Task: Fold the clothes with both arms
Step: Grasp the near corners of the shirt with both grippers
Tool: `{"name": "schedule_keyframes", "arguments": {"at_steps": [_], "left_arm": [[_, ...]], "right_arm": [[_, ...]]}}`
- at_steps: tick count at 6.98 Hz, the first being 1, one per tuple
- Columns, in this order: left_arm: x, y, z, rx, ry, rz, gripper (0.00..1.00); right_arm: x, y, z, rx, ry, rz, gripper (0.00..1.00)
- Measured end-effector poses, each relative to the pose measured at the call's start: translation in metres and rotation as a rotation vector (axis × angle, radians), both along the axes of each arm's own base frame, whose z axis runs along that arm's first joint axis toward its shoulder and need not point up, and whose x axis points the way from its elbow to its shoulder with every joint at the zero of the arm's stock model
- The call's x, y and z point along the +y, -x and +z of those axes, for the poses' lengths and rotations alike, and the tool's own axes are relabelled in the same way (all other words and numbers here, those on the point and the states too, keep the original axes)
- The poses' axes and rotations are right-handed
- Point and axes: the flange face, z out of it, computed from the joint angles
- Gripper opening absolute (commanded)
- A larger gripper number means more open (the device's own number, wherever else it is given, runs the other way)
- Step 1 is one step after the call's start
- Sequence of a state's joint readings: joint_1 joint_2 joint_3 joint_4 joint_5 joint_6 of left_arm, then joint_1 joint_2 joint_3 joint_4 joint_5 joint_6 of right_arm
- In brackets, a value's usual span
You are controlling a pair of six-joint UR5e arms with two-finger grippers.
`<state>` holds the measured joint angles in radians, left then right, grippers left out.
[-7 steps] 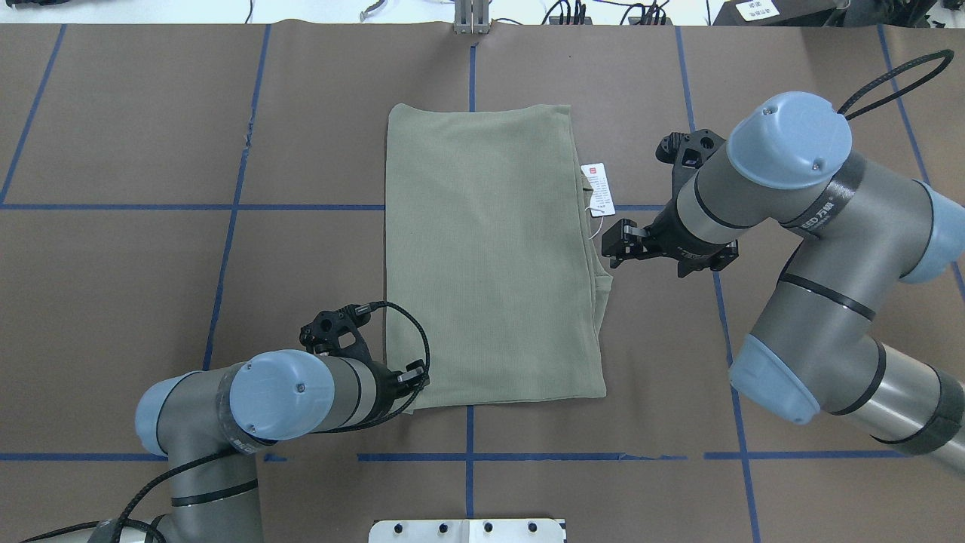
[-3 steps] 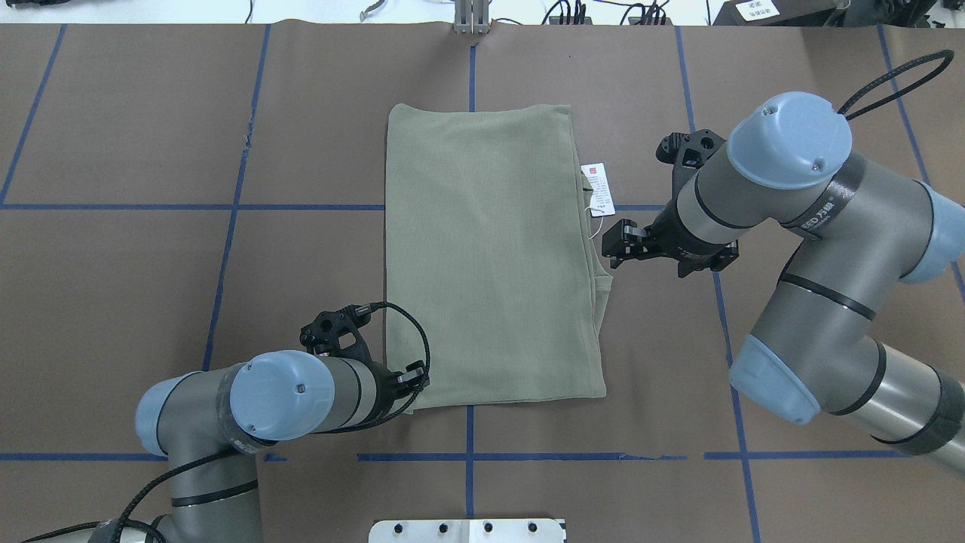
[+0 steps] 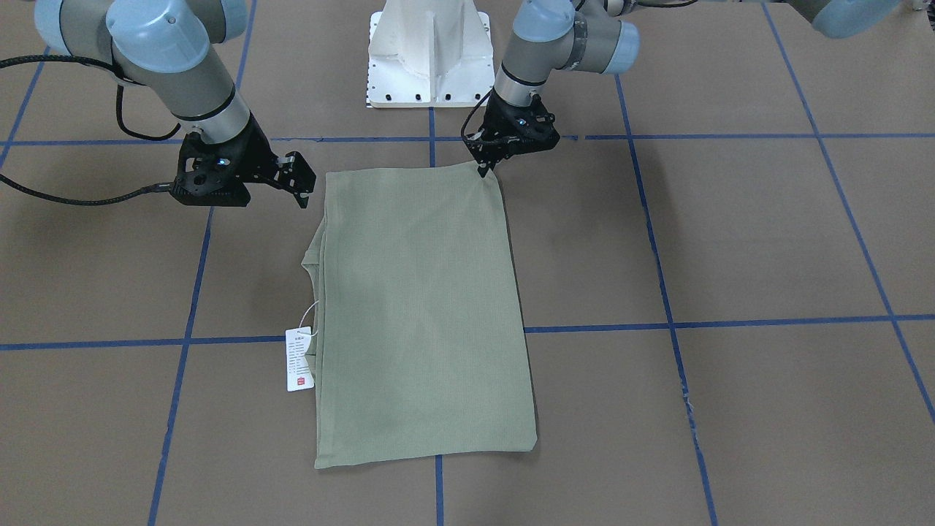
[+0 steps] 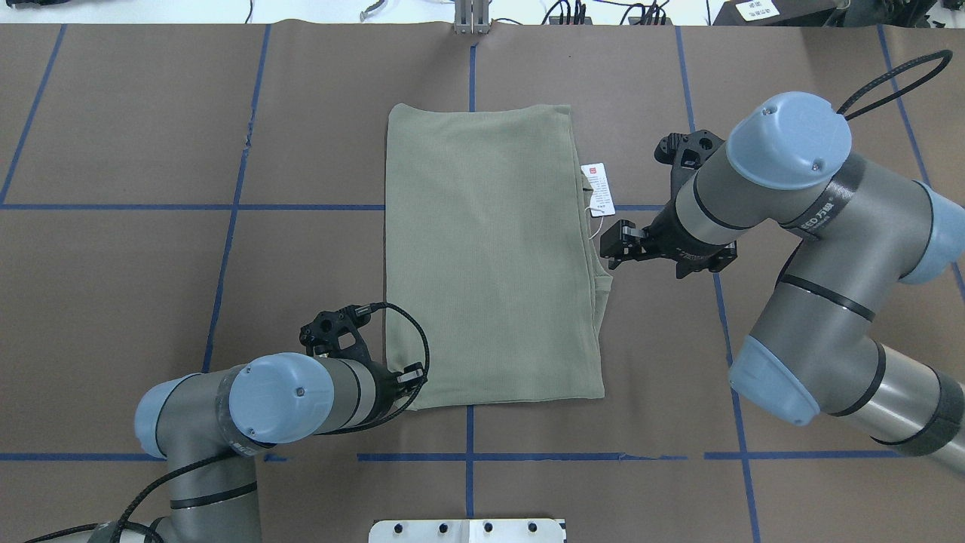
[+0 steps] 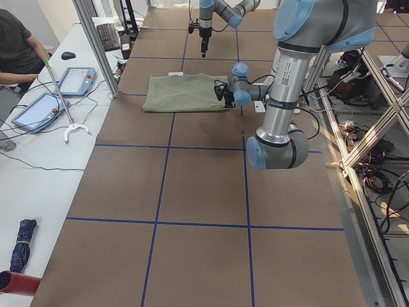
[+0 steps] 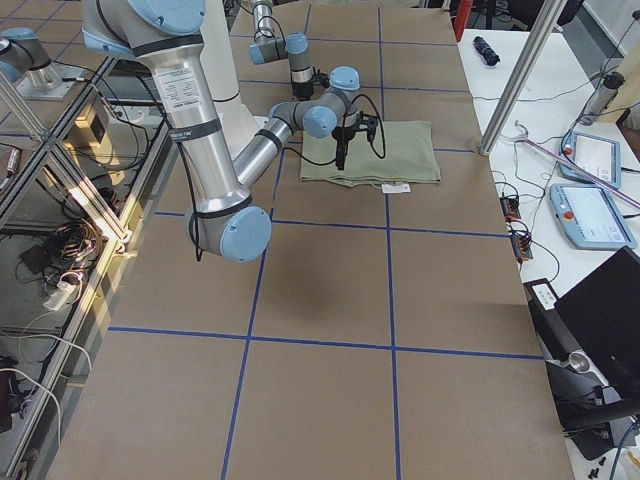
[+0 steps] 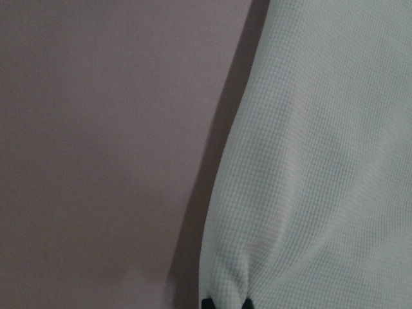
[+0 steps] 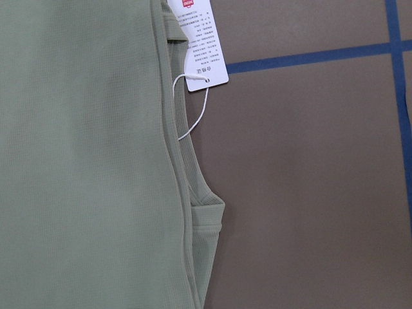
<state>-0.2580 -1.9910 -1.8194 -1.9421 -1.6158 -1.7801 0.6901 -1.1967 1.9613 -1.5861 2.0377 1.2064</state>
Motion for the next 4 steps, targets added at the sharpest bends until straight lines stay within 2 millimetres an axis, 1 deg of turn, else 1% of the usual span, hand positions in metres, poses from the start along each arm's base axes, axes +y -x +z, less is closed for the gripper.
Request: {"name": "schedule_keyframes", "arguments": {"at_steps": [1,2,4], "left_arm": [[0.0,0.002,-0.004,0.006,-0.009,0.006,0.0],[0.001,0.004,-0.008,0.013,-0.014,0.011,0.0],[0.001,0.006,-0.011,0.019,-0.02,0.013,0.0]], "right_arm": [[0.006,0.007,-0.002,0.0,0.019,0.016,1.0],[0.02,0.022,-0.006,0.002,0.045,0.046,1.0],[0.057,0.052,-0.017,-0.002,0.104,0.113,1.0]]}}
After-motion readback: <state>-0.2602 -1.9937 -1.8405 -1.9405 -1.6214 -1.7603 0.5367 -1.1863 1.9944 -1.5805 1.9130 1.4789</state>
